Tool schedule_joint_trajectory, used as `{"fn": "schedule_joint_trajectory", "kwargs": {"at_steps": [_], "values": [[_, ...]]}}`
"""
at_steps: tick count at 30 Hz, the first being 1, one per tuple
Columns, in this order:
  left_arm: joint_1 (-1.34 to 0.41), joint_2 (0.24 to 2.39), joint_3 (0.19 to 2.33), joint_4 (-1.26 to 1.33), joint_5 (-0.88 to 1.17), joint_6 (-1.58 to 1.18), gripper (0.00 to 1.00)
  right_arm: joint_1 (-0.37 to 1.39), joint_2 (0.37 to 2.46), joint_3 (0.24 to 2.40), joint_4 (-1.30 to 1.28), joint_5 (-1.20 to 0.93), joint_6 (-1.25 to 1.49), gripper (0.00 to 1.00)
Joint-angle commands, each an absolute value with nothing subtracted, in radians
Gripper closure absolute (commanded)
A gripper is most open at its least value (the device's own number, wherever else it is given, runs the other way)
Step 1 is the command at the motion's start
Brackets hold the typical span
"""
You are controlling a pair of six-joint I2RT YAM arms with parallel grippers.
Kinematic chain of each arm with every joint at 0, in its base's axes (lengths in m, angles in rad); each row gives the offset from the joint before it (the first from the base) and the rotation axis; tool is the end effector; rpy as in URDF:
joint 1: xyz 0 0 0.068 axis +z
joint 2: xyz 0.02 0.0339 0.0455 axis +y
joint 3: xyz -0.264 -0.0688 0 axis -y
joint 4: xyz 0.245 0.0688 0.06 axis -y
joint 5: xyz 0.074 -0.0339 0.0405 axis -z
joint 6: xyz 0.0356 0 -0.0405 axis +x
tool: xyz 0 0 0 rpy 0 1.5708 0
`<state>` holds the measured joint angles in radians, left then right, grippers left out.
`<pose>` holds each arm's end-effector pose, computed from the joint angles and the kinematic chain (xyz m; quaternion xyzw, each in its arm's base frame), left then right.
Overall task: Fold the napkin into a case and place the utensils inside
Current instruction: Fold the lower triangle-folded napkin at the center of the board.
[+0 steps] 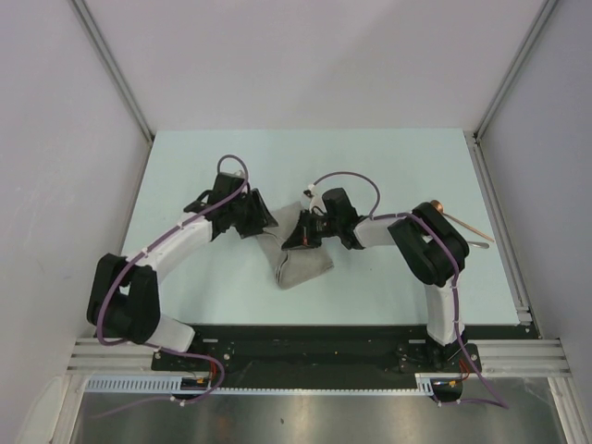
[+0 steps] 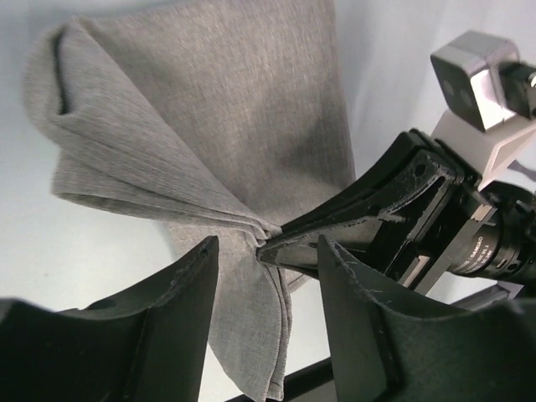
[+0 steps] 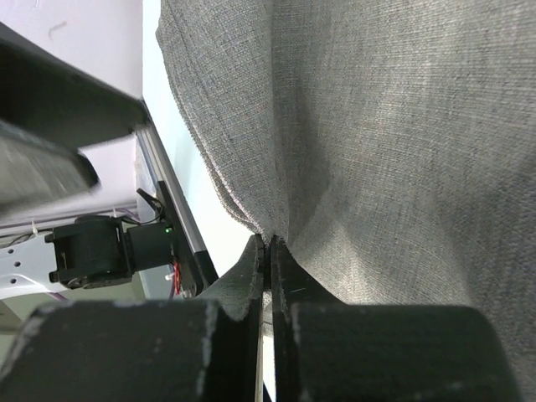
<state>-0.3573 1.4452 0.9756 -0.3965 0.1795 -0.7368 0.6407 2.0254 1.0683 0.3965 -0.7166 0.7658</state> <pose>0.2818 -0.1120 0.2350 -0.1459 0.9238 -0.2506 0.2498 0.3159 0.2647 0.1313 -0.1181 0.8286 0.5271 0.1472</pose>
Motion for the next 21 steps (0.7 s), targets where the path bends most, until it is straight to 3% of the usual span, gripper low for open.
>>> {"fn": "schedule_joint_trajectory", "kwargs": {"at_steps": [1, 5, 16, 21], "values": [[-0.388, 1.494, 0.960, -0.341, 0.222, -0.784, 0.43, 0.630, 2.039, 1.095, 0.400, -0.744, 0.736, 1.00], [-0.399, 1.542, 0.992, -0.360, 0.229, -0.793, 0.38, 0.629, 2.046, 1.101, 0.394, -0.747, 0.723, 1.00], [-0.413, 1.689, 1.077, -0.351, 0.242, -0.795, 0.40, 0.620, 2.056, 1.126, 0.345, -0.756, 0.678, 0.99], [-0.423, 1.718, 1.104, -0.353, 0.222, -0.792, 0.41, 0.612, 2.052, 1.153, 0.244, -0.736, 0.621, 0.88]]}}
